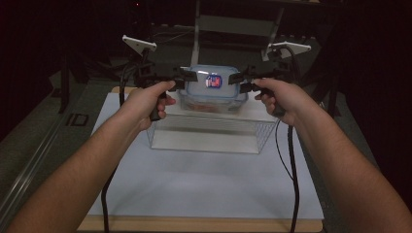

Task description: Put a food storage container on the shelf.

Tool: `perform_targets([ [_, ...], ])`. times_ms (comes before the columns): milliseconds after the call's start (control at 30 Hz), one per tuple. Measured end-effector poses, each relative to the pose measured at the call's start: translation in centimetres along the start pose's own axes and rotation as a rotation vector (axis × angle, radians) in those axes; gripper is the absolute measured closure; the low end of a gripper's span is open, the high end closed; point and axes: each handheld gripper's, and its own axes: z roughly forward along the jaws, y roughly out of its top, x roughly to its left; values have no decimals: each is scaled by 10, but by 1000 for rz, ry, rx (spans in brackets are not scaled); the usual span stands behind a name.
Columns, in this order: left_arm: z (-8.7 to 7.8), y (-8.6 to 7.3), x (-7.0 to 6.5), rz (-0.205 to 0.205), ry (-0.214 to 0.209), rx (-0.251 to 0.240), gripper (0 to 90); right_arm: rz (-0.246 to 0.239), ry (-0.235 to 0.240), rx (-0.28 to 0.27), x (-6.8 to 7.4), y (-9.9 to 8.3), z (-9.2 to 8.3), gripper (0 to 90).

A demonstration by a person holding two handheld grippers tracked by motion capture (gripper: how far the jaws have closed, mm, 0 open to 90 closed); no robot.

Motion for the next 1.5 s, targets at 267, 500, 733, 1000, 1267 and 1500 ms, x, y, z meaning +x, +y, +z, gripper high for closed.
perform_targets([
  [267, 10, 11, 10, -20, 5, -6, 510, 17, -11, -21, -6, 9, 7, 517],
  [500, 19, 21, 11, -25, 16, -22, 510, 41, -10, -38, -12, 20, 8, 517],
  [733, 27, 28, 12, -34, 30, -27, 510, 65, -4, -55, -20, 29, 9, 517],
  [1000, 29, 34, 18, -49, 23, -24, 514, 80, -3, -62, -24, 35, 14, 517],
  [1267, 31, 37, 18, -46, 23, -15, 518, 85, -5, -64, -26, 39, 14, 511],
  [1500, 34, 37, 19, -51, 35, -26, 515, 98, -3, -74, -30, 40, 18, 499],
])
